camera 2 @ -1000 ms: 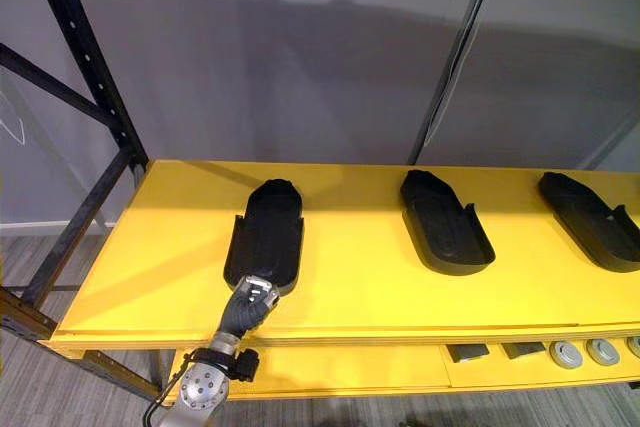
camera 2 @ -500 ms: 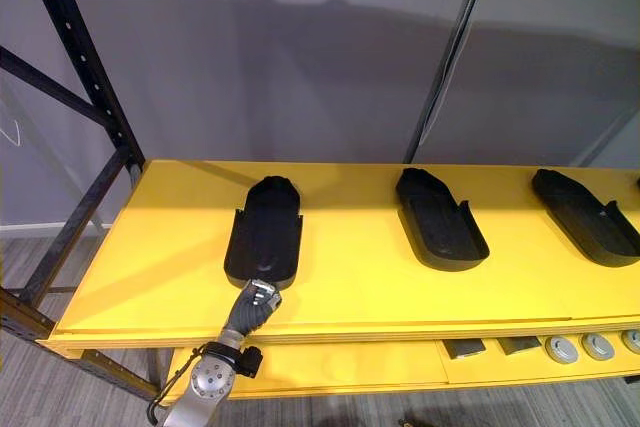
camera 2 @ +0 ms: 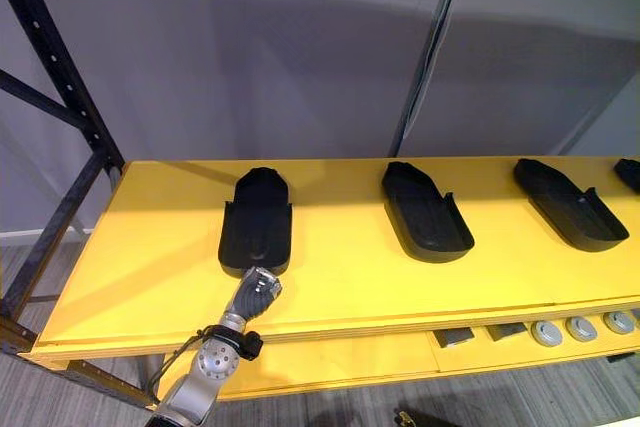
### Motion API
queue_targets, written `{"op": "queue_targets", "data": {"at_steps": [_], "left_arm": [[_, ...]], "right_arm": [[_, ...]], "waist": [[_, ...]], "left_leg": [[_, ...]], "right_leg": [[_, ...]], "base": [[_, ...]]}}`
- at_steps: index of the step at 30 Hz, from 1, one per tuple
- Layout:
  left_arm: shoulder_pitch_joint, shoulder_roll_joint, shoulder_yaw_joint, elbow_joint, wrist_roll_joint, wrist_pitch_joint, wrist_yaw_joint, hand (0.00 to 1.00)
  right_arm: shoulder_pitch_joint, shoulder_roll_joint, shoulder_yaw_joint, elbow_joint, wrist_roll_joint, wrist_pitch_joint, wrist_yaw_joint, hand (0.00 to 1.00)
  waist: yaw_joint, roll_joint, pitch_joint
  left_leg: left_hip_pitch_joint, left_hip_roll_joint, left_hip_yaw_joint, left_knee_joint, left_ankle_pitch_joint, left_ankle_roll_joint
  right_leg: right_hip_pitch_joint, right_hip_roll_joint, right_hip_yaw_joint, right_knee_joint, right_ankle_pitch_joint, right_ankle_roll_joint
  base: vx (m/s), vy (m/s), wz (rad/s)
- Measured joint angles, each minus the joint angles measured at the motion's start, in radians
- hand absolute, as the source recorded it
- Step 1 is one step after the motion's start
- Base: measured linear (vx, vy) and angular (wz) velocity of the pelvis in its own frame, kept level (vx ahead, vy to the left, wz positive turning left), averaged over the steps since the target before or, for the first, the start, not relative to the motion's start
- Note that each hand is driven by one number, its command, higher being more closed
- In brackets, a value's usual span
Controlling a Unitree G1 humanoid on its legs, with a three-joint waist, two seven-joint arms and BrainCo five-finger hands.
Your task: Walk over and take plastic housings, then place them on the shelf
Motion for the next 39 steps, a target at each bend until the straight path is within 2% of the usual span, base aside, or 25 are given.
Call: {"op": "queue_targets", "data": {"at_steps": [12,14,16,17,21,23,29,32,35,38,39], "left_arm": [[-0.013,0.005,0.015,-0.024,0.002,0.011,0.008,1.0],[0.015,0.011,0.016,-0.119,-0.008,0.015,0.006,1.0],[0.056,0.014,0.022,-0.316,-0.039,0.007,0.005,1.0],[0.063,0.014,0.026,-0.363,-0.05,0.003,0.006,1.0],[0.109,0.009,0.118,-0.611,-0.111,-0.055,0.023,1.0],[0.154,0.0,0.198,-0.698,-0.156,-0.084,0.067,1.0],[0.29,-0.065,0.411,-0.784,-0.254,-0.106,0.164,1.0],[0.35,-0.078,0.497,-0.773,-0.286,-0.106,0.18,1.0],[0.38,-0.095,0.581,-0.642,-0.319,-0.085,0.179,1.0],[0.41,-0.101,0.636,-0.419,-0.323,-0.012,0.134,1.0],[0.412,-0.104,0.644,-0.375,-0.324,-0.001,0.124,1.0]], "right_arm": [[-0.012,0.0,0.0,0.013,-0.004,0.0,0.001,0.0],[-0.009,-0.001,0.0,0.014,-0.004,0.0,0.001,0.0],[0.005,-0.002,-0.001,0.015,-0.003,0.0,0.001,0.0],[0.008,-0.003,-0.001,0.014,-0.003,0.0,0.001,0.0],[0.032,-0.007,0.0,0.012,-0.003,0.0,0.001,0.0],[0.041,-0.009,0.0,0.012,-0.003,0.0,0.001,0.0],[0.062,-0.007,-0.011,0.013,-0.003,0.0,-0.001,0.0],[0.064,-0.008,-0.01,0.011,-0.004,0.0,-0.001,0.0],[0.062,-0.008,-0.007,-0.006,-0.013,0.002,0.0,0.0],[0.058,-0.003,0.015,-0.057,-0.025,0.004,0.004,0.0],[0.058,-0.001,0.019,-0.063,-0.026,0.005,0.005,0.0]], "waist": [[-0.008,-0.002,0.009],[-0.007,-0.003,0.011],[0.009,-0.007,0.015],[0.014,-0.007,0.016],[0.041,-0.006,0.016],[0.055,-0.006,0.016],[0.087,-0.006,0.016],[0.105,-0.007,0.016],[0.122,-0.007,0.016],[0.124,-0.01,0.017],[0.123,-0.011,0.017]], "left_leg": [[0.0,0.001,0.001,0.001,-0.001,-0.001],[-0.002,0.002,0.001,0.004,-0.001,-0.001],[-0.004,0.002,-0.002,0.004,-0.002,-0.001],[-0.005,0.002,-0.003,0.003,-0.003,-0.001],[-0.004,0.005,-0.026,0.001,-0.012,0.001],[-0.003,0.003,-0.039,0.001,-0.013,0.0],[-0.002,-0.012,-0.112,0.0,-0.004,0.012],[-0.002,-0.011,-0.125,0.001,-0.004,0.012],[-0.004,-0.011,-0.124,0.016,-0.014,0.006],[-0.005,-0.009,-0.104,0.072,-0.047,0.008],[-0.006,-0.009,-0.099,0.081,-0.052,0.008]], "right_leg": [[0.005,0.001,0.001,0.001,0.001,0.0],[0.003,0.001,0.003,0.005,0.001,0.0],[0.004,0.001,0.003,0.008,0.001,0.0],[0.004,0.002,0.003,0.01,0.001,0.0],[0.008,0.002,-0.005,0.025,-0.01,0.007],[0.008,0.001,-0.015,0.046,-0.024,0.011],[0.038,-0.012,-0.089,0.073,-0.051,0.013],[0.043,-0.012,-0.104,0.077,-0.051,0.012],[0.05,-0.016,-0.111,0.077,-0.053,0.01],[0.06,-0.021,-0.112,0.096,-0.077,0.006],[0.061,-0.021,-0.112,0.098,-0.079,0.006]], "base": [[0.0,0.0,0.0],[0.0,0.0,0.0],[-0.01,0.008,0.02],[-0.02,0.015,0.04],[-0.01,0.007,0.12],[-0.01,0.002,0.19],[0.0,-0.005,0.38],[0.0,-0.016,0.19],[-0.03,-0.009,0.03],[-0.04,-0.012,-0.09],[-0.03,-0.016,-0.07]]}}
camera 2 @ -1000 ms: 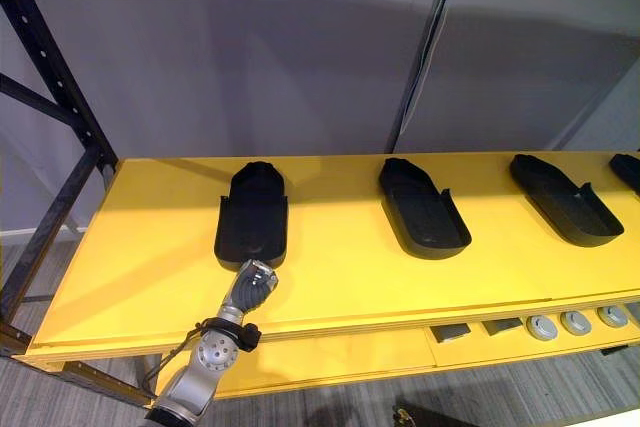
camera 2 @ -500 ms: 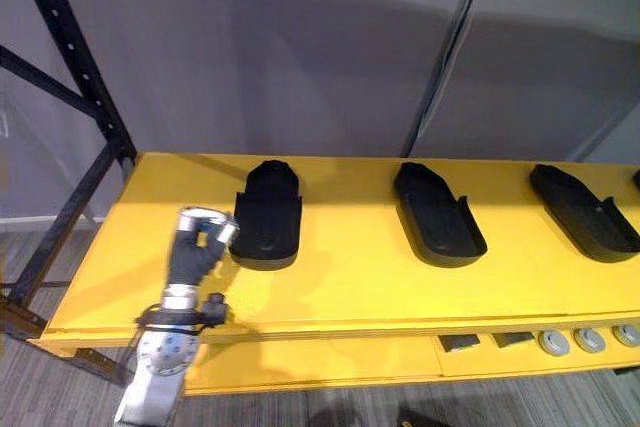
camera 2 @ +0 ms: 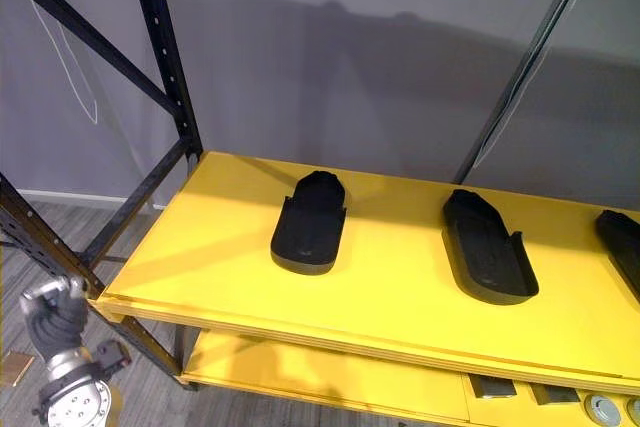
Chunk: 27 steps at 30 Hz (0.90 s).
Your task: Walk over and take plastic housings, then place them on the shelf
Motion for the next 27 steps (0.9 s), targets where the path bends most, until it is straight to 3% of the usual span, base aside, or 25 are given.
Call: {"op": "queue_targets", "data": {"at_steps": [2,3,8,11,21,27], "left_arm": [[0.0,-0.003,0.02,0.123,0.0,0.031,-0.022,1.0],[-0.001,-0.002,0.028,0.19,-0.001,0.042,-0.032,0.0],[-0.039,0.027,0.032,0.575,-0.037,0.089,-0.097,0.0],[-0.07,0.05,0.026,0.685,-0.035,0.089,-0.128,0.0],[-0.151,0.068,-0.048,0.898,-0.007,0.077,-0.17,0.0],[-0.17,0.07,-0.08,0.956,0.003,0.076,-0.171,0.0]], "right_arm": [[-0.004,-0.002,0.013,-0.011,0.0,0.009,0.005,0.0],[-0.003,-0.001,0.014,-0.02,0.0,0.016,0.005,0.0],[-0.007,0.013,0.019,-0.048,-0.001,0.025,0.006,0.0],[-0.027,0.045,0.02,-0.041,-0.001,0.024,0.007,0.0],[-0.074,0.034,0.004,0.025,0.001,0.024,0.007,0.0],[-0.1,0.025,-0.07,0.051,0.005,0.024,-0.004,0.0]], "waist": [[0.0,-0.001,0.0],[-0.001,-0.001,0.0],[-0.007,0.001,0.0],[-0.011,0.003,0.001],[-0.025,0.019,0.007],[-0.036,0.041,0.028]], "left_leg": [[-0.005,0.002,0.017,0.022,-0.013,0.001],[-0.006,0.001,0.016,0.031,-0.016,-0.003],[-0.013,-0.003,0.02,0.048,-0.021,-0.004],[-0.008,-0.003,0.025,0.04,-0.021,-0.004],[0.04,-0.014,0.05,-0.023,-0.005,-0.002],[0.066,-0.015,0.074,-0.055,0.001,-0.003]], "right_leg": [[-0.004,0.0,0.003,0.011,-0.008,-0.004],[-0.002,-0.003,0.002,0.013,-0.01,-0.004],[-0.002,-0.012,0.001,0.011,-0.017,-0.001],[-0.003,-0.012,0.003,0.008,-0.018,-0.001],[-0.002,-0.013,0.025,-0.008,-0.018,-0.001],[-0.003,-0.01,0.049,-0.01,-0.017,-0.001]], "base": [[-0.01,-0.006,-0.06],[0.0,0.0,0.0],[0.03,0.007,0.0],[0.03,0.005,-0.04],[0.02,0.01,-0.08],[0.0,0.0,-0.1]]}}
